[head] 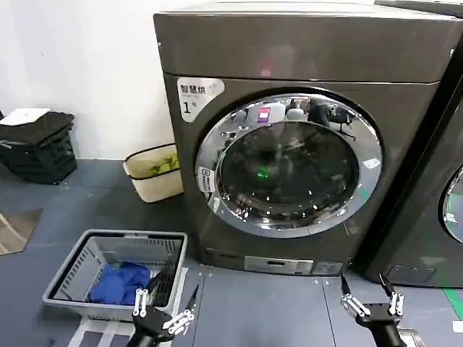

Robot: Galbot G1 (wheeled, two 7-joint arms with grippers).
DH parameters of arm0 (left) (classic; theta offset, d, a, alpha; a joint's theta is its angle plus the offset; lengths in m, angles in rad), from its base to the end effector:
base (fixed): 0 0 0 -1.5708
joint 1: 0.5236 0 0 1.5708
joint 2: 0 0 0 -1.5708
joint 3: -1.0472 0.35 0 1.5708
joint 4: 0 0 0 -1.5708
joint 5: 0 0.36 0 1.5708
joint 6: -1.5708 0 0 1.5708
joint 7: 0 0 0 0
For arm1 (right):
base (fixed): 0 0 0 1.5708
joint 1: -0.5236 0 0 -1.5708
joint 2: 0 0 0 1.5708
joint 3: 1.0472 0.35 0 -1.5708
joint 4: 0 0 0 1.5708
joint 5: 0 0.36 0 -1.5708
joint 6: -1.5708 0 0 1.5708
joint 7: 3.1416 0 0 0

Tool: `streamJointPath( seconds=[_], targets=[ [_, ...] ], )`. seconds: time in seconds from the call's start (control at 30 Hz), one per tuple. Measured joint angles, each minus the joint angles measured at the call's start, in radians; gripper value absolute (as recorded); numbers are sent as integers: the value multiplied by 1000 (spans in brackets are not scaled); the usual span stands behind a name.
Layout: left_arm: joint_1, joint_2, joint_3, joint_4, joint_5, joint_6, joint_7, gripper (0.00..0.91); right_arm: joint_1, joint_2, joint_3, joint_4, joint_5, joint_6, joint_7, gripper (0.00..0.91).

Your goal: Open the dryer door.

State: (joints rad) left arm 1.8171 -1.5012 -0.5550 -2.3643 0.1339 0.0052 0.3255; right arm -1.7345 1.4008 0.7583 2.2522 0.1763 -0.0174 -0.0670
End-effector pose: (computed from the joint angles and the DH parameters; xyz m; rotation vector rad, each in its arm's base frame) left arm 0.1167 0.0144 -0.2422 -0.5422 -3.0651 -0.3220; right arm 0.1401 -0.0849 -0.2579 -0.0105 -3.1372 0.1606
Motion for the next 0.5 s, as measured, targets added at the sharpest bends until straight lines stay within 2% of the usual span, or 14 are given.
streamJointPath(
  seconds=[0.2, 0.5],
  targets=[
    [7, 1, 0, -7, 1, 0, 0, 907, 50, -54, -23, -15, 12, -14, -12, 907],
    [11, -1, -2, -21, 3, -1, 0, 907, 161, -168, -70, -48, 71, -26, -17, 907]
  ],
)
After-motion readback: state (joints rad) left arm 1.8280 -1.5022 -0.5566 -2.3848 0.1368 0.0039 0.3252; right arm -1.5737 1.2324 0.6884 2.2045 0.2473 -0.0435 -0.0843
